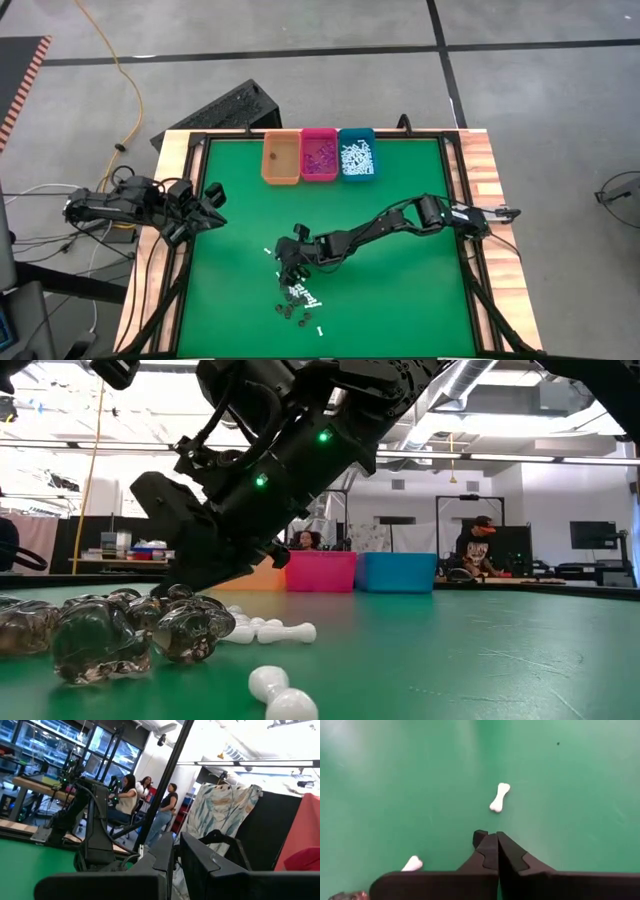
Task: Sort Halloween decoration
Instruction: Put the white bone toy into the blue bin
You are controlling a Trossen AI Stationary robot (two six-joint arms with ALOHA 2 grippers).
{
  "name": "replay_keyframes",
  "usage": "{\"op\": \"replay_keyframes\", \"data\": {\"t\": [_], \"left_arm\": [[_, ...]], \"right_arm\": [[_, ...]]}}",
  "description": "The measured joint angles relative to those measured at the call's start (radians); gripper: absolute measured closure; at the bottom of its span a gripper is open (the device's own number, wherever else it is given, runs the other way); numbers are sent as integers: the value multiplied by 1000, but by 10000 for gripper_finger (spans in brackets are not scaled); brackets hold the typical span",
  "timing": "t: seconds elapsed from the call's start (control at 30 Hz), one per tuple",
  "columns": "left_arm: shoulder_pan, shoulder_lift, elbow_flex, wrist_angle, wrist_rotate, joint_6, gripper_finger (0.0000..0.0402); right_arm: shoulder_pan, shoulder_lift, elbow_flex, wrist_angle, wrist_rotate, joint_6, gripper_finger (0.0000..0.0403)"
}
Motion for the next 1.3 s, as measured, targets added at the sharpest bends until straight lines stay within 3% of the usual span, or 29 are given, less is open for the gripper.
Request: {"op": "replay_keyframes", "data": {"t": [0.27, 0.47, 0.73, 1.0, 1.13, 1.3], "left_arm": [[0, 0, 0, 8, -7, -1, 379], [0, 0, 0, 18, -34, -2, 379], [0, 0, 0, 23, -33, -3, 379], [0, 0, 0, 19, -33, -3, 379], [0, 0, 0, 19, -50, 6, 379], [0, 0, 0, 19, -77, 7, 379]], "right_arm": [[-14, -115, -4, -53, 1, -54, 385], [-102, -250, -3, -180, 9, -191, 386], [-324, -454, -12, -514, 70, -297, 386], [-626, -593, -140, -742, 86, -263, 384], [-719, -596, -199, -733, 7, -200, 355], [-752, -579, -259, -718, -105, -192, 290]]}}
